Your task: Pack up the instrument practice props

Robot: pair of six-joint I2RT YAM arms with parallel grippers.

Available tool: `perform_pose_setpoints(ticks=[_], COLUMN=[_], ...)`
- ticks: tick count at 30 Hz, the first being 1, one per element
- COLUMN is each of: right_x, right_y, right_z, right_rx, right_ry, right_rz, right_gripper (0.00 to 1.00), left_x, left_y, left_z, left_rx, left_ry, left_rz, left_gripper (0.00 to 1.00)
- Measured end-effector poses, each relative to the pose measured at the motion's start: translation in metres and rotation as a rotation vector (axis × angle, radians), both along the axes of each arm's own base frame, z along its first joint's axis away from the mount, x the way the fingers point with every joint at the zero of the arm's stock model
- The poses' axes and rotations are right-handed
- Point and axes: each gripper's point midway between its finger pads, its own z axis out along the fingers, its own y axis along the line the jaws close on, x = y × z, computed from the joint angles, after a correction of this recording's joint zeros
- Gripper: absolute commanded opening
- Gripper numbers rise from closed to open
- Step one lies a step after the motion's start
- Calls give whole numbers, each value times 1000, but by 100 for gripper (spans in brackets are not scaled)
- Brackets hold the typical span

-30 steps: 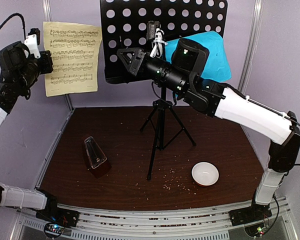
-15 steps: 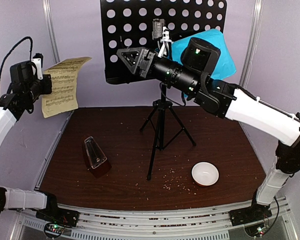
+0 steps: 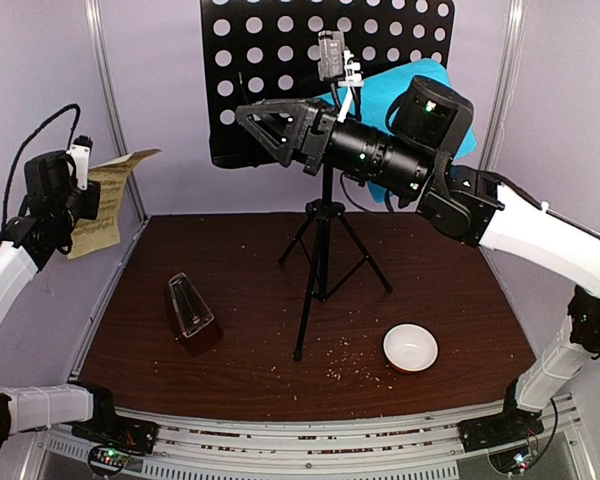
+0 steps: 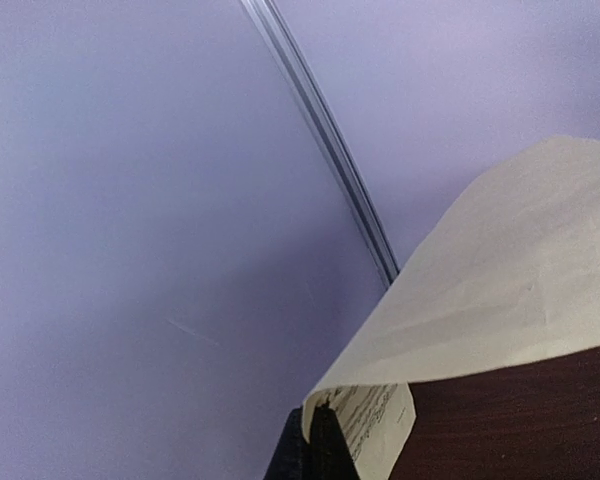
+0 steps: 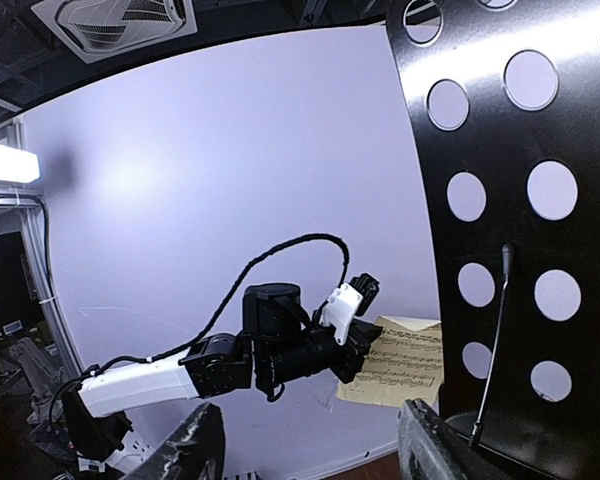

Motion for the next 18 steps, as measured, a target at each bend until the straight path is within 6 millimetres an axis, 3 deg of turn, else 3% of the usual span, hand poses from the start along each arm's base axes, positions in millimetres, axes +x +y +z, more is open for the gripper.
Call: perform_pose_setpoints(ticks=[8,15,18], right_x=[-12,-25,-27], right_y=[-13,-42,-54], right_z=[-14,-9,-5], right_rx=[-28,-7,6], right_ry=[-27,-60,-72], right_rz=[17,-5,-26], right_gripper=[68,71,72], left_x=[22,53,56], left_y=[-14,-69,-93], left_z=[-50,-95,-103], left_rx=[149,130,62], left_ry=[171,305,337], left_rz=[-82,-318,-437], left_gripper=[0,0,0])
